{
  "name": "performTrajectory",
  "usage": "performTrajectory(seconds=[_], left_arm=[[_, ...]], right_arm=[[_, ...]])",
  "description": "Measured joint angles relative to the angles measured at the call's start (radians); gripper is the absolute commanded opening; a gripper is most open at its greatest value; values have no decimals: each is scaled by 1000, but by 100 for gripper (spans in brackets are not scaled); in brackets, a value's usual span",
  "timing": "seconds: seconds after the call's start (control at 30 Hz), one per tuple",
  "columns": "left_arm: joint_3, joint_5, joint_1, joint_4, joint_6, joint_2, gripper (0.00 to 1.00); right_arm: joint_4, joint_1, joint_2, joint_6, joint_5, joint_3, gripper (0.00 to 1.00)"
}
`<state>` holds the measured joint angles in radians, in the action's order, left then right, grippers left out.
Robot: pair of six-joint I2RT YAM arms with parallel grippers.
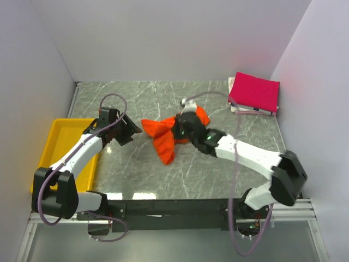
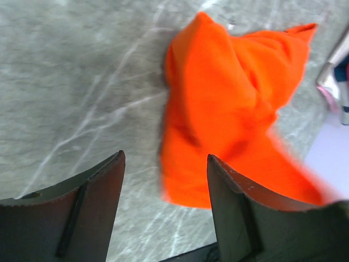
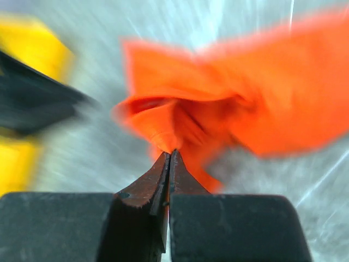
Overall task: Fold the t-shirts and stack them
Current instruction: Flatten the tshirt out
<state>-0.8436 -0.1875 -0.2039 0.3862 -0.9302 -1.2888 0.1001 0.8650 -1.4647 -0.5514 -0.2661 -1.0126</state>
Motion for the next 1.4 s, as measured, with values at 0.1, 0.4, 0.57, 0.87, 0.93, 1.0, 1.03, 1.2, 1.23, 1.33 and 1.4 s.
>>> performTrajectory(seconds=[0.1, 0.4, 0.57, 0.87, 0.93, 1.0, 1.03, 1.2, 1.23, 1.33, 1.4], left_arm=[[0, -26, 0, -36, -12, 0, 67], [14, -82, -39, -185, -61, 2, 68], [16, -69, -207, -283, -83, -36, 73], [38, -40, -309, -396, -109, -260, 74], [38, -26, -318, -406, -114, -292, 74], [37, -13, -323, -414, -123, -318, 74], [34, -5, -323, -414, -130, -332, 73], [-44, 29, -323, -404, -166, -430, 67], [-69, 34, -323, -402, -174, -447, 67], [-150, 55, -329, -383, -193, -492, 66], [-207, 81, -338, -369, -210, -525, 66]], right_arm=[[109, 0, 86, 42, -37, -195, 0], [310, 0, 153, 199, -137, -692, 0], [418, 0, 96, 296, -197, -934, 0], [494, 0, 56, 425, -302, -1189, 0], [496, 0, 64, 441, -322, -1194, 0], [499, 0, 74, 452, -345, -1188, 0], [499, 0, 81, 457, -355, -1180, 0], [496, 0, 130, 464, -401, -1097, 0], [495, 0, 140, 464, -407, -1080, 0], [493, -1, 164, 464, -429, -1039, 0], [493, -3, 173, 464, -440, -1030, 0]])
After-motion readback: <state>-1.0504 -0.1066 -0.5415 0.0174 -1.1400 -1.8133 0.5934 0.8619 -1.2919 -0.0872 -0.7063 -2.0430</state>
